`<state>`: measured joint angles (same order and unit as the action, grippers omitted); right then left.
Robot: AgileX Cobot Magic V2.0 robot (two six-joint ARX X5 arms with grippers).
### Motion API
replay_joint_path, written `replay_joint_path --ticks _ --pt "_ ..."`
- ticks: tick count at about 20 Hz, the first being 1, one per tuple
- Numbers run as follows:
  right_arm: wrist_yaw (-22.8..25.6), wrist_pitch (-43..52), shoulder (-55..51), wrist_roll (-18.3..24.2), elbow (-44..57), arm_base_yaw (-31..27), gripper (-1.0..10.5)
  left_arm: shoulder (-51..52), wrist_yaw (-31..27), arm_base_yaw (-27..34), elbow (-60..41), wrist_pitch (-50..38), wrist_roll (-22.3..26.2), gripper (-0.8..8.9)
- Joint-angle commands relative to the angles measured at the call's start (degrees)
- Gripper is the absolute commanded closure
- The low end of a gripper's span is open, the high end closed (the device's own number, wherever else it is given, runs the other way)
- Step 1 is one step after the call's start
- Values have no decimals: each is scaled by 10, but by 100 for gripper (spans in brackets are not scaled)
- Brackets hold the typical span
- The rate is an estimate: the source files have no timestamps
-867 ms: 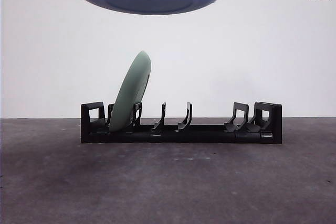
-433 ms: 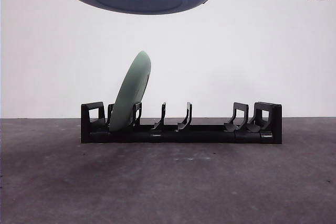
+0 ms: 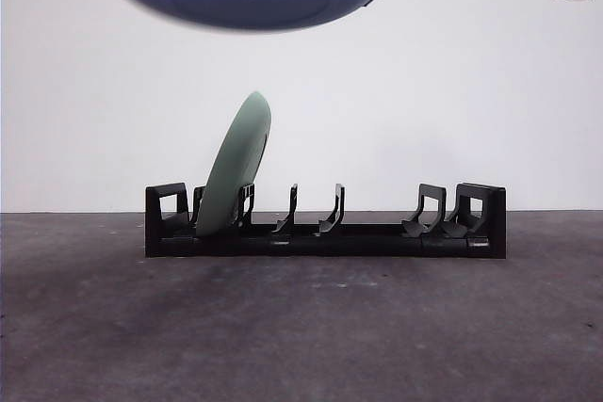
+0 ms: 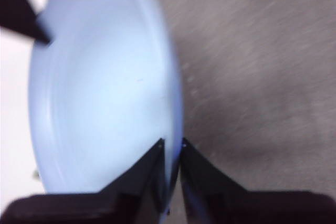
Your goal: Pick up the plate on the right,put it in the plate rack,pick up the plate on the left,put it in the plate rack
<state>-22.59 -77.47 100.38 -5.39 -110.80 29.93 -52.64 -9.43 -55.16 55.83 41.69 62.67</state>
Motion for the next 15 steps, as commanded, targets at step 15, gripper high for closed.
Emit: replay_joint_path --ticks 15 --pt "-3 -6 -5 22 -54 0 625 1 1 -20 2 -15 -77 820"
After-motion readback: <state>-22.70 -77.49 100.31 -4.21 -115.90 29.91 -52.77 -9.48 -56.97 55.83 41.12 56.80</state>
